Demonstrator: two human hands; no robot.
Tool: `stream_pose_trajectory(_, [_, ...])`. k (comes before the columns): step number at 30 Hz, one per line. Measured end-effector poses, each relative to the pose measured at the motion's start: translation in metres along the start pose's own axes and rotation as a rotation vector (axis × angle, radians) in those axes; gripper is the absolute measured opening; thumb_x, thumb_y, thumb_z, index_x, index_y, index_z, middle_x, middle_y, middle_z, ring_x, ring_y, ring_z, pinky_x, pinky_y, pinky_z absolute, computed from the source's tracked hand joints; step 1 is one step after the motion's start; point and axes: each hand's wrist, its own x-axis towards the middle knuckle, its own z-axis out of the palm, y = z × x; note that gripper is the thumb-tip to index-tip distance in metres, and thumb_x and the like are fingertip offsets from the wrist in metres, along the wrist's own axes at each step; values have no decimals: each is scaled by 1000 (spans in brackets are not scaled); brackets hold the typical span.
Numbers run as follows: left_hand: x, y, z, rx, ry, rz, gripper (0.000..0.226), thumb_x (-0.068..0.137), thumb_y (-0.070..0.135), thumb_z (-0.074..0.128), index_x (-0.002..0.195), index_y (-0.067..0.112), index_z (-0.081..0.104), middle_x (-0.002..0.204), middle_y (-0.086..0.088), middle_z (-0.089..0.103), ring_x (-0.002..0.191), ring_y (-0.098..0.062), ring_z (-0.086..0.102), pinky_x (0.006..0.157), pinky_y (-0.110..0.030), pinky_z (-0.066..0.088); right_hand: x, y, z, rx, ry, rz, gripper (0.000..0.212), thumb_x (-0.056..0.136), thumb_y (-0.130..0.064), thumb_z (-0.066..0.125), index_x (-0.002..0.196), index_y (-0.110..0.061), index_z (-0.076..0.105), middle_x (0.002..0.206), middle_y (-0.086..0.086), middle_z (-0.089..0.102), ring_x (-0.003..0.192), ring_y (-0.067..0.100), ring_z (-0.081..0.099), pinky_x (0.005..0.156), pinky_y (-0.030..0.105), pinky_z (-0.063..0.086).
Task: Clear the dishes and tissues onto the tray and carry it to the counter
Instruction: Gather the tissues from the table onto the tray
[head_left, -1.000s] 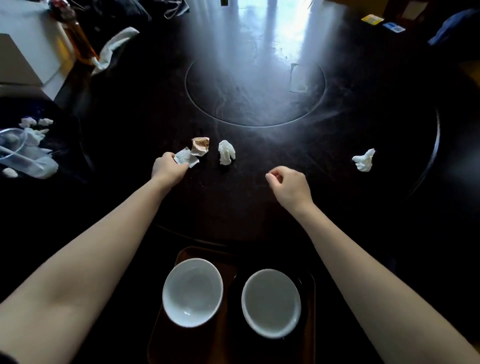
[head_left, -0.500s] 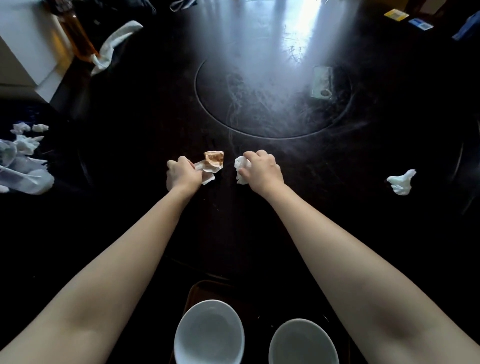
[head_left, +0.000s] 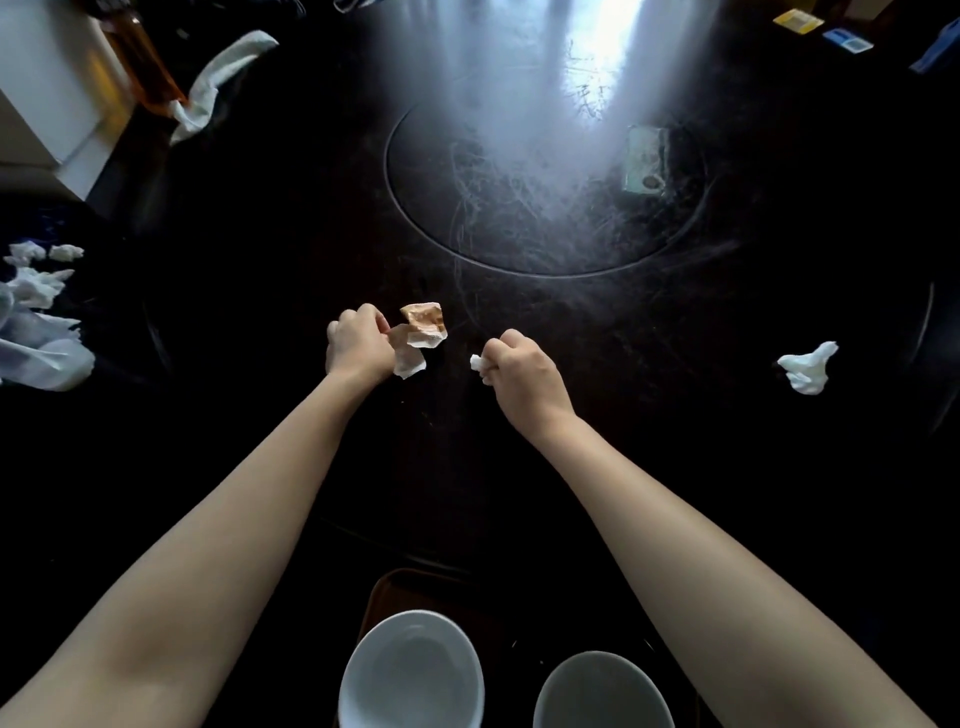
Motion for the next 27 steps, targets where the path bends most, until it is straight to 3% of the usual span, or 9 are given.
stream_pose_trajectory(4, [3,-3,-18,29,-64,34,20,82,6,46,97,12,57,105,-14,64,99,-30,57,75,-33,41,0,5,-8,175,-9,87,5,79,-2,60,77,-4,64,88,8,60,81,24,60,73,38,52])
stream_pose_trajectory(10, [16,19,-50,-112,62,88,20,84,12,50,97,14,64,104,-10,66,99,-27,60,77,-31,43,2,9,-6,299,16,139,7,75,-4,64,69,-6,64,71,-9,50,72,18,62,71,38,54])
stream_pose_trajectory(14, [19,35,-19,-149,1,109,22,86,14,48,101,10,63,112,-12,62,108,-28,56,86,-36,48,-2,11,-3,289,31,103,6,78,-1,64,74,-4,61,71,-11,44,62,-4,50,60,15,41])
stream_pose_trajectory(18, [19,36,9,-34,3,77,21,86,20,53,101,8,61,121,-14,52,118,-30,42,90,-39,44,-6,12,-5,257,8,60,2,81,-3,60,80,-2,61,86,2,53,79,17,55,70,30,47])
stream_pose_trajectory(23, [19,35,15,-31,-63,150,24,84,25,63,95,3,60,109,-18,61,103,-31,57,77,-33,43,-23,9,-12,27,-50,-51,10,86,-7,54,89,0,59,99,15,57,92,31,52,76,45,48])
stream_pose_trajectory(27, [10,47,6,-141,-92,136,25,83,18,62,103,5,56,97,-8,59,95,-24,56,75,-30,41,-41,27,-28,74,-8,47,13,87,-15,57,88,-2,59,95,12,59,93,26,53,74,33,44])
